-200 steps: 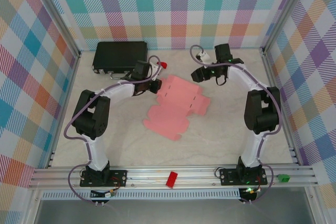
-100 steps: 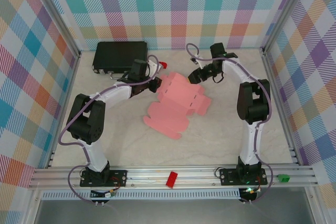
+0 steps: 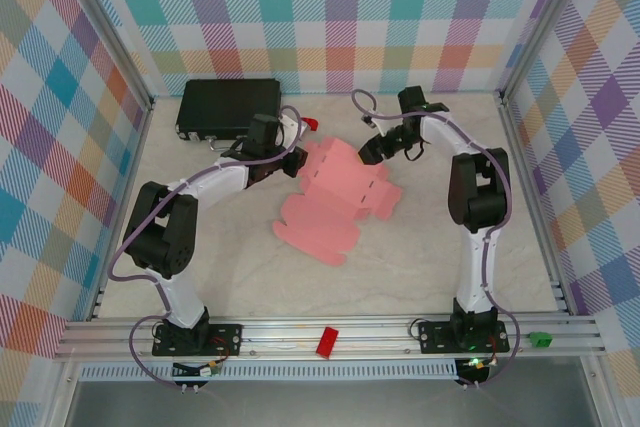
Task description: Fold the paper box
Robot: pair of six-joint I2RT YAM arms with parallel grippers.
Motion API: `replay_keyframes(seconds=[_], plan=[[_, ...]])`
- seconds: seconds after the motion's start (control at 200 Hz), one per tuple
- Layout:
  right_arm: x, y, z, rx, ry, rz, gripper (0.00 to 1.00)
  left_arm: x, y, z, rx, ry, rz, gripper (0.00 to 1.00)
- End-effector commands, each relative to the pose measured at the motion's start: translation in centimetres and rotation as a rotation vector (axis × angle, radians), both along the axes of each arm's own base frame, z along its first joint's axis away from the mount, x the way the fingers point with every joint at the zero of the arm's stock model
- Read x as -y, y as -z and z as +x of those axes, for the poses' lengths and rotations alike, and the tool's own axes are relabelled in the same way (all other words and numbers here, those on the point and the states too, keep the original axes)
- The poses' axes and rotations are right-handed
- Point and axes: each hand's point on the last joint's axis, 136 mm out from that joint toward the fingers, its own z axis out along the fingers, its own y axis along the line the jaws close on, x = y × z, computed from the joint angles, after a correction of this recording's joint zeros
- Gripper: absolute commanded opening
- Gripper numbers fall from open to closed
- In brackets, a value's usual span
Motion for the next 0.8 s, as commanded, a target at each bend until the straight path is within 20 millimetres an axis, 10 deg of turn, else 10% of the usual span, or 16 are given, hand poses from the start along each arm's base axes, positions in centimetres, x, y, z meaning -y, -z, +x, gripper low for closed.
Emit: replay_keyframes(seconds=[0.0,0.795], plan=[[-0.6,-0.4,-0.1,0.011,-0.041,0.011,0.54,0.8,-2.0,-0.4,0.064,0.047,-0.025,0.0],[-0.5,-2.0,-0.8,0.248,-0.154,-0.008,0.07,0.9,-2.3,-0.5,0.058,0.047,-0.036,0.11]])
